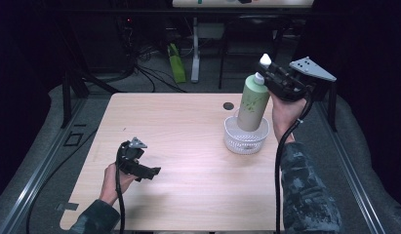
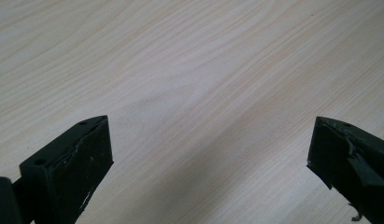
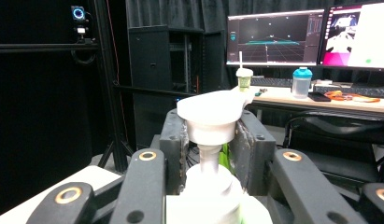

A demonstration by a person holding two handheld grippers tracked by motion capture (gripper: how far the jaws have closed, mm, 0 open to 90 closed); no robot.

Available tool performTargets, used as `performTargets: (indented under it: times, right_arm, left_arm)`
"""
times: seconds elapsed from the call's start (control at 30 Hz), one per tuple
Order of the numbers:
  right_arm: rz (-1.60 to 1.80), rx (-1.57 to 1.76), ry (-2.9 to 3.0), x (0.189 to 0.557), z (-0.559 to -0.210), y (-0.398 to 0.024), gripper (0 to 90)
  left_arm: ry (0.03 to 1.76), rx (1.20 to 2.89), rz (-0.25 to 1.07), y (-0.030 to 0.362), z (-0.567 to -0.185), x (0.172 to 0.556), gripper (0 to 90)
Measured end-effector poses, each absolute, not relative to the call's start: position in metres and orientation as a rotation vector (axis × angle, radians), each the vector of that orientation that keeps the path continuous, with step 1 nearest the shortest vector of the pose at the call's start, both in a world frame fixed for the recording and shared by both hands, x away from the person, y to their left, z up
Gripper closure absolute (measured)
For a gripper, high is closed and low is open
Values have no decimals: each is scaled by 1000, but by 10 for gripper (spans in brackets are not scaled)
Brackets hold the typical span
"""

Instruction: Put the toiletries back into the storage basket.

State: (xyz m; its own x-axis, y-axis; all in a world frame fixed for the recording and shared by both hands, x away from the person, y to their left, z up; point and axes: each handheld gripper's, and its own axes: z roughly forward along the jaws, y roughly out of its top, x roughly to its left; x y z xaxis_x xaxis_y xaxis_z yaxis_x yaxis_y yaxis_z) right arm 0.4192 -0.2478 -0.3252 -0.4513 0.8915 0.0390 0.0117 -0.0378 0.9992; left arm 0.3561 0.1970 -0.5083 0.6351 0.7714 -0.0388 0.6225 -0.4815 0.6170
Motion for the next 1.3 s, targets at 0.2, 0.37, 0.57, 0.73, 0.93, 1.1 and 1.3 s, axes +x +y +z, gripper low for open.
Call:
performTargets:
  times: [0.2, 0.37, 0.57, 0.73, 0.93, 1.1, 1.3]
  right_arm:
    - [1573, 993, 1528, 421, -331, -248, 673]
    - [1573, 1000, 1528, 423, -336, -249, 673]
    - [1563, 1011, 1542, 426, -343, -249, 673]
    - [1559, 1026, 1549, 427, -350, -249, 673]
    - [1553, 1036, 1552, 427, -357, -252, 672]
    - [1550, 1049, 1559, 427, -365, -254, 673]
    - [1547, 1065, 1570, 426, -373, -254, 672]
  left_arm:
    - [1083, 2257, 325, 196, -508, 356, 0]
    - [1082, 2257, 323, 196, -508, 356, 0]
    - [1078, 2259, 317, 196, -508, 356, 0]
    - [1075, 2260, 322, 196, -508, 356, 0]
    - [1073, 2261, 318, 196, -508, 356, 0]
    - [1075, 2259, 325, 196, -508, 356, 0]
    - [1072, 2260, 317, 196, -508, 356, 0]
